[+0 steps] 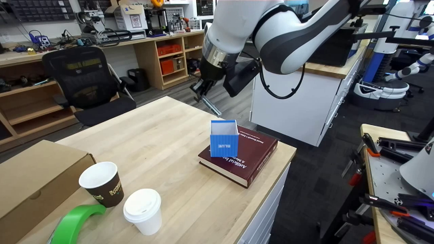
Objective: Put the marker inside the white and blue box
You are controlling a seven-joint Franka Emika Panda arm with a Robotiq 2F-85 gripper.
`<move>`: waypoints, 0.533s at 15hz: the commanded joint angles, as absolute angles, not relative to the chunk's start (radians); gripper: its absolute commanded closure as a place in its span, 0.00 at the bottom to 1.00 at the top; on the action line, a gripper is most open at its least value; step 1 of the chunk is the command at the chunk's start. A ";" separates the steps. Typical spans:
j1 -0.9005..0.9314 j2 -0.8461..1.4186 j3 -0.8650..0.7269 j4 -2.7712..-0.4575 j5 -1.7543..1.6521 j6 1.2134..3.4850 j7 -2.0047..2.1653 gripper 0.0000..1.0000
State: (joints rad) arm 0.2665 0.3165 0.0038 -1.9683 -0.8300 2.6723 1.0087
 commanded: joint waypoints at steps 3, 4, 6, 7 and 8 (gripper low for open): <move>0.278 0.367 -0.033 -1.970 -0.900 2.695 1.105 0.93; 0.277 0.374 -0.035 -1.972 -0.902 2.697 1.109 0.93; 0.279 0.373 -0.038 -1.986 -0.911 2.701 1.128 0.93; 0.280 0.371 -0.038 -1.992 -0.915 2.703 1.136 0.93; 0.282 0.367 -0.038 -1.999 -0.922 2.701 1.151 0.93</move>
State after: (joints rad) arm 0.2665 0.3836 -0.0177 -1.9710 -0.8774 2.6732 1.0824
